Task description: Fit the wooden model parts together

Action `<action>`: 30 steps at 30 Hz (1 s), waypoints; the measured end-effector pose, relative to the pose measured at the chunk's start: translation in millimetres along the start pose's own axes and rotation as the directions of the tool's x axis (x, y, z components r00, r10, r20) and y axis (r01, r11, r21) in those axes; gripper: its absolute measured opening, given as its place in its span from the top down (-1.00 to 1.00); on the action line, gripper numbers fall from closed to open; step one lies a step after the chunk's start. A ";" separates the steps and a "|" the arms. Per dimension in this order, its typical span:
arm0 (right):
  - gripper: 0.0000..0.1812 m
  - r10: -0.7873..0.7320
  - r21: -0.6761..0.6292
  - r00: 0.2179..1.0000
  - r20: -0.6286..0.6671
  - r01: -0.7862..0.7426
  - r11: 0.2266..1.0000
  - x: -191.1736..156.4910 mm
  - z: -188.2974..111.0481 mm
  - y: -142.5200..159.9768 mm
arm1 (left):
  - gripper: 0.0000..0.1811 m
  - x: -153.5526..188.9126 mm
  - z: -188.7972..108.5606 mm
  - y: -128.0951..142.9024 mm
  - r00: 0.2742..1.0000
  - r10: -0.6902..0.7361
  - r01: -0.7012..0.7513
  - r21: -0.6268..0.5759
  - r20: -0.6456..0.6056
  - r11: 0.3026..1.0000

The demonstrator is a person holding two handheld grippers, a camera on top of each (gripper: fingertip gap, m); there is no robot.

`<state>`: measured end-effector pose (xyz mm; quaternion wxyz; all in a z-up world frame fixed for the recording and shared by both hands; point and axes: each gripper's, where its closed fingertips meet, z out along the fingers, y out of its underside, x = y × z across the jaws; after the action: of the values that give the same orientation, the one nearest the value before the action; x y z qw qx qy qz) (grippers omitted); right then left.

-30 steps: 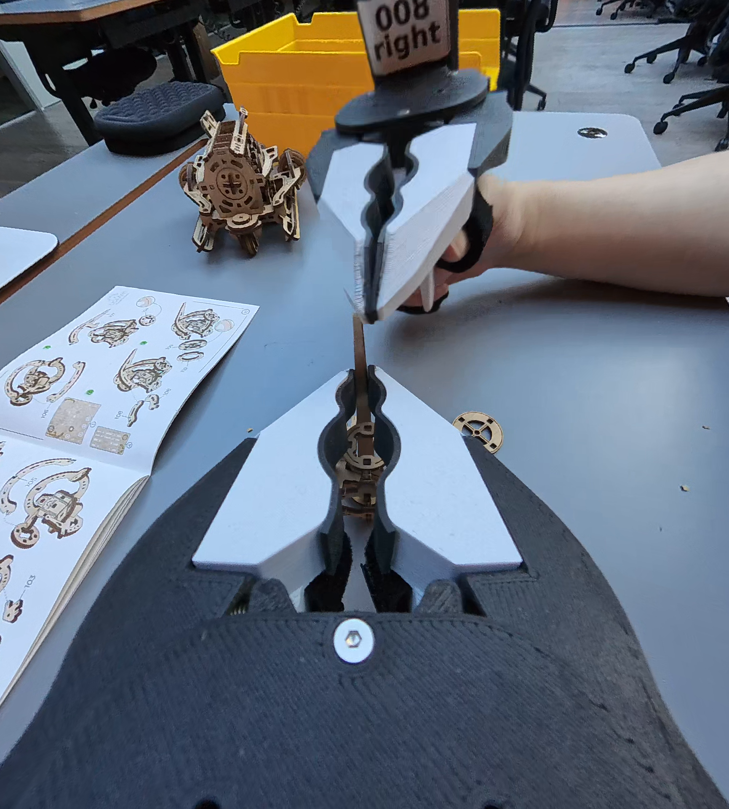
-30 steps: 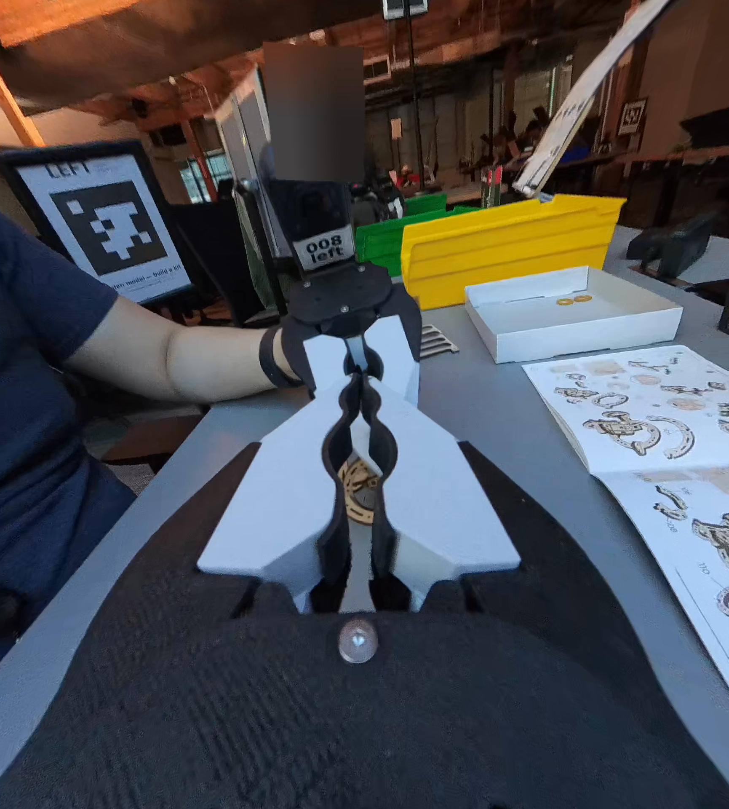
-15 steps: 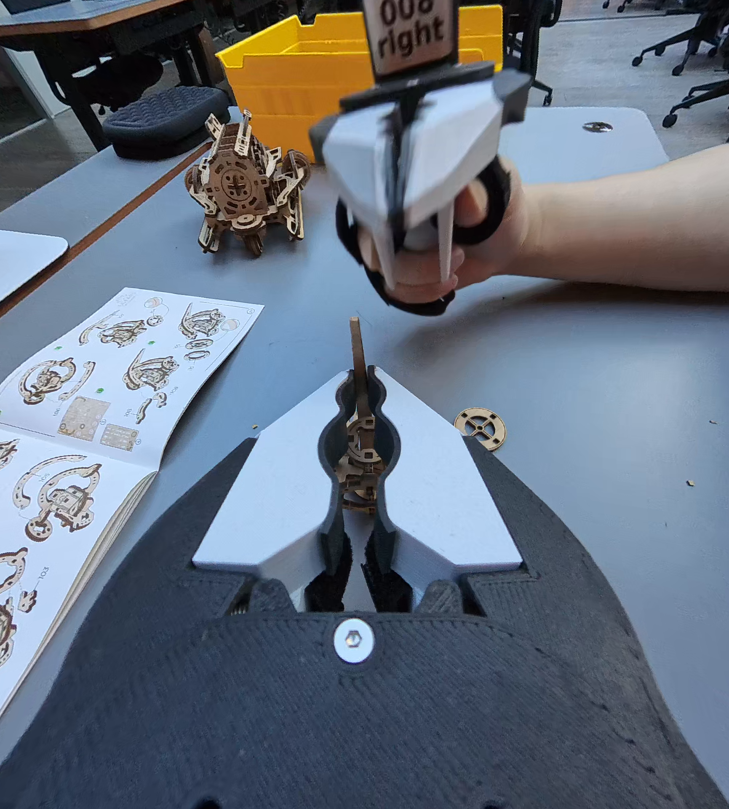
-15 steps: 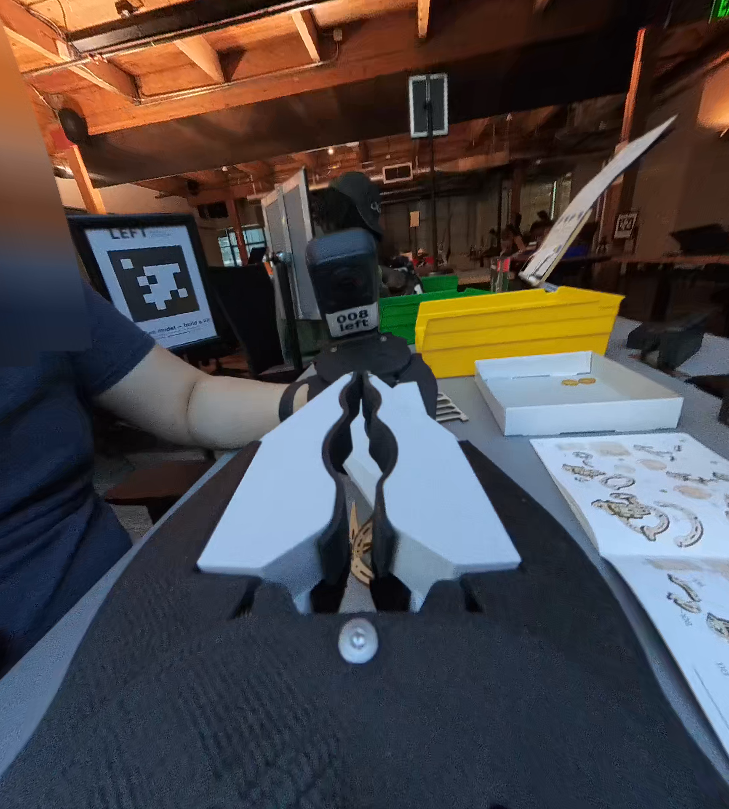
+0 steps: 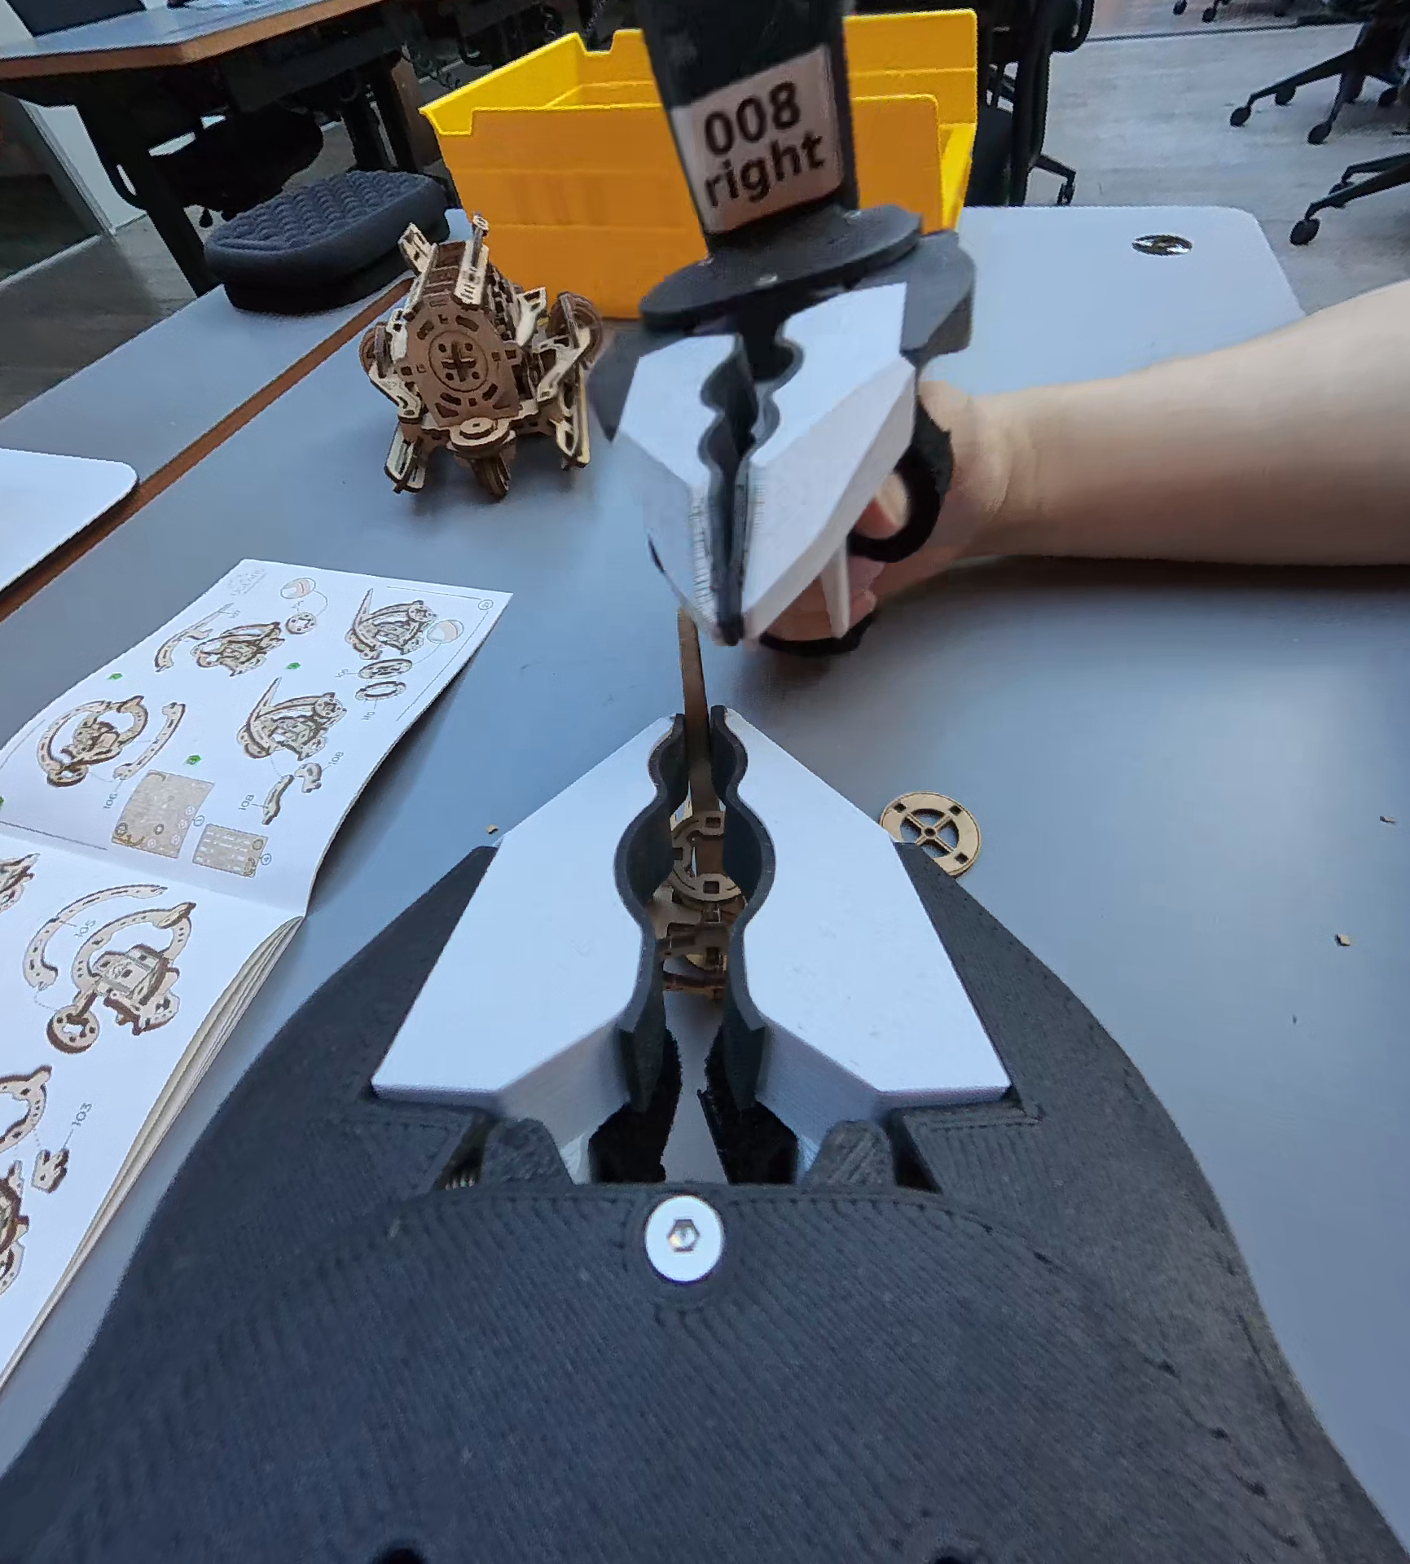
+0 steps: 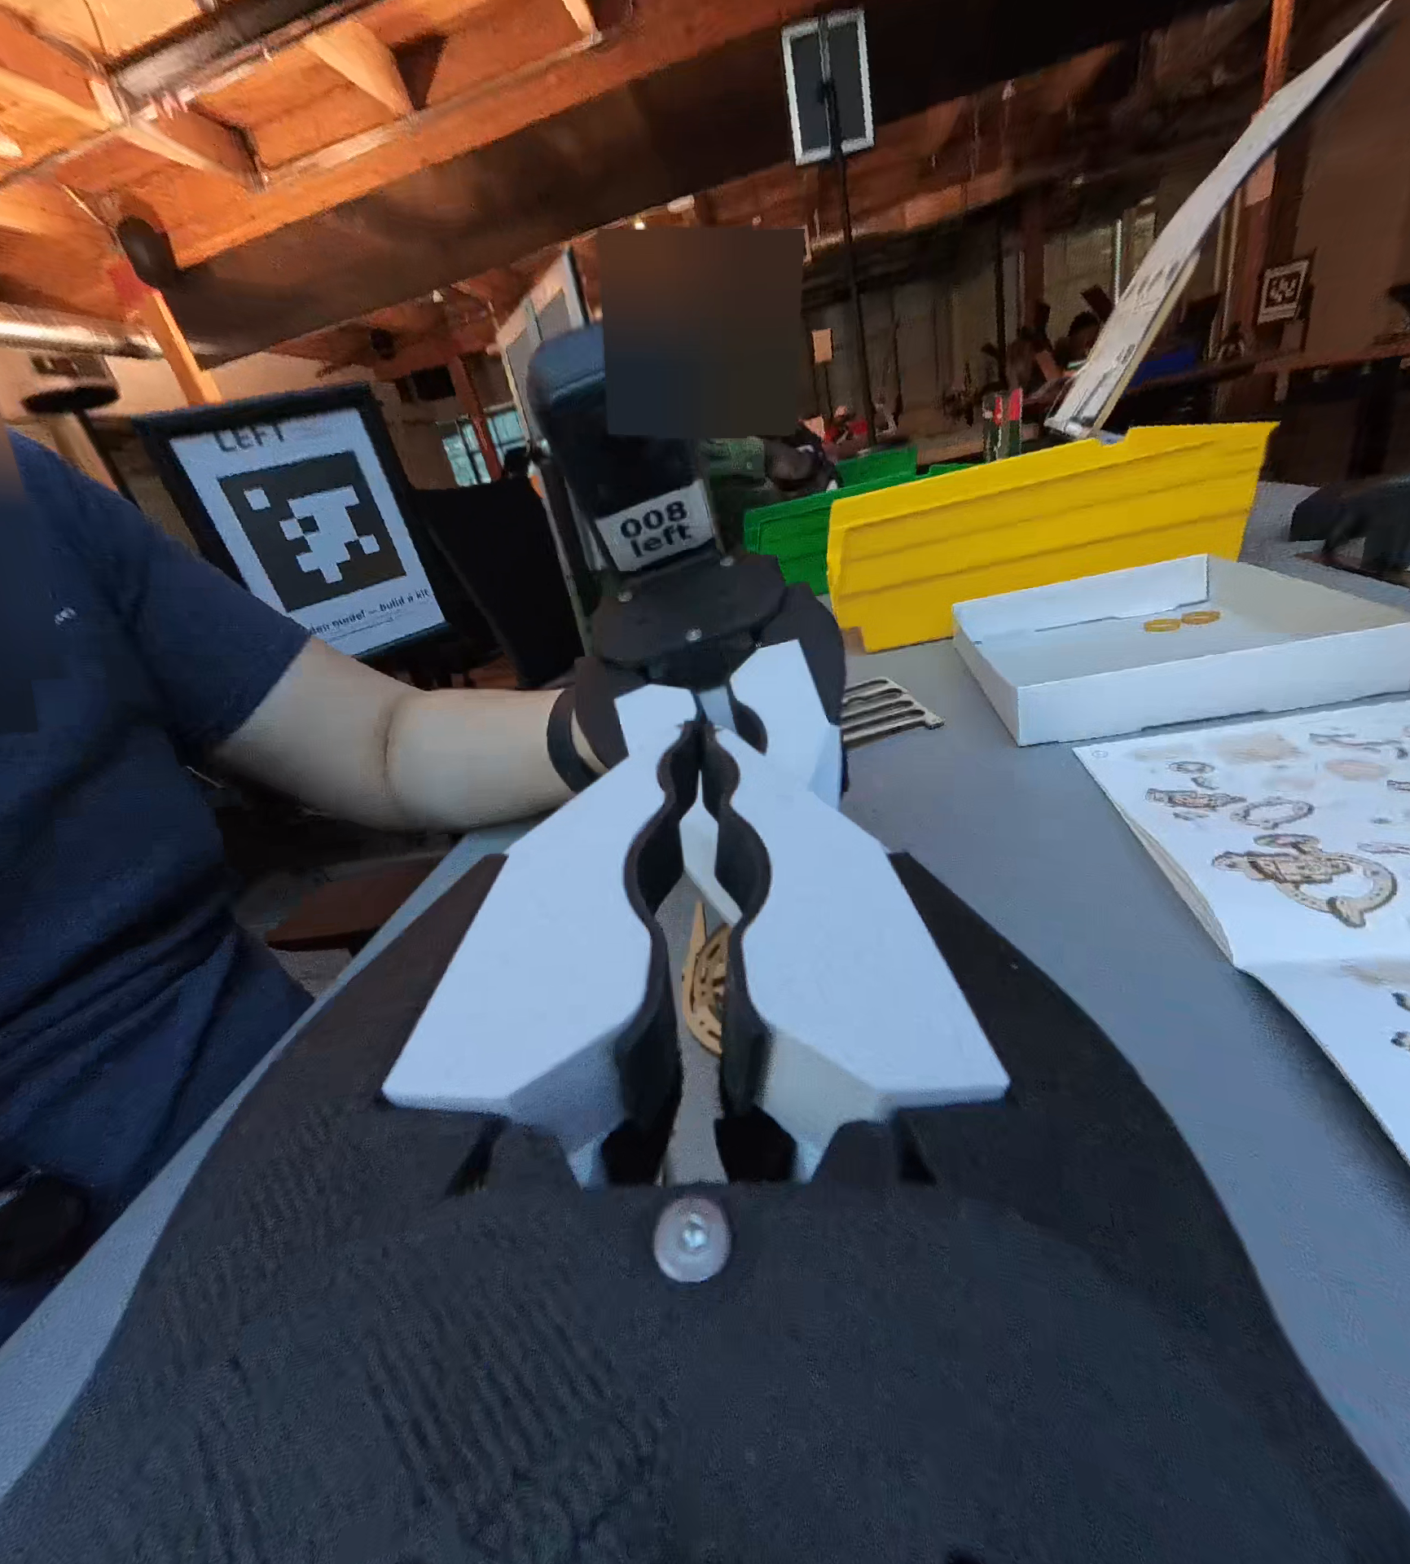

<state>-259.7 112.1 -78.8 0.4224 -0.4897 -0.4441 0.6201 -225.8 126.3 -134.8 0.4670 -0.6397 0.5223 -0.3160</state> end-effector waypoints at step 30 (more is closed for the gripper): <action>1.00 -0.100 -0.075 0.994 -0.039 0.097 0.992 -1.6 2.6 5.9 | 0.96 4.9 -0.3 -0.3 1.000 0.024 -0.024 0.005 -0.007 1.000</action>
<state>-262.5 108.8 -83.8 0.4434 -0.4955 -0.4811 0.5713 -224.8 121.5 -134.8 0.4704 -0.6311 0.5310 -0.3139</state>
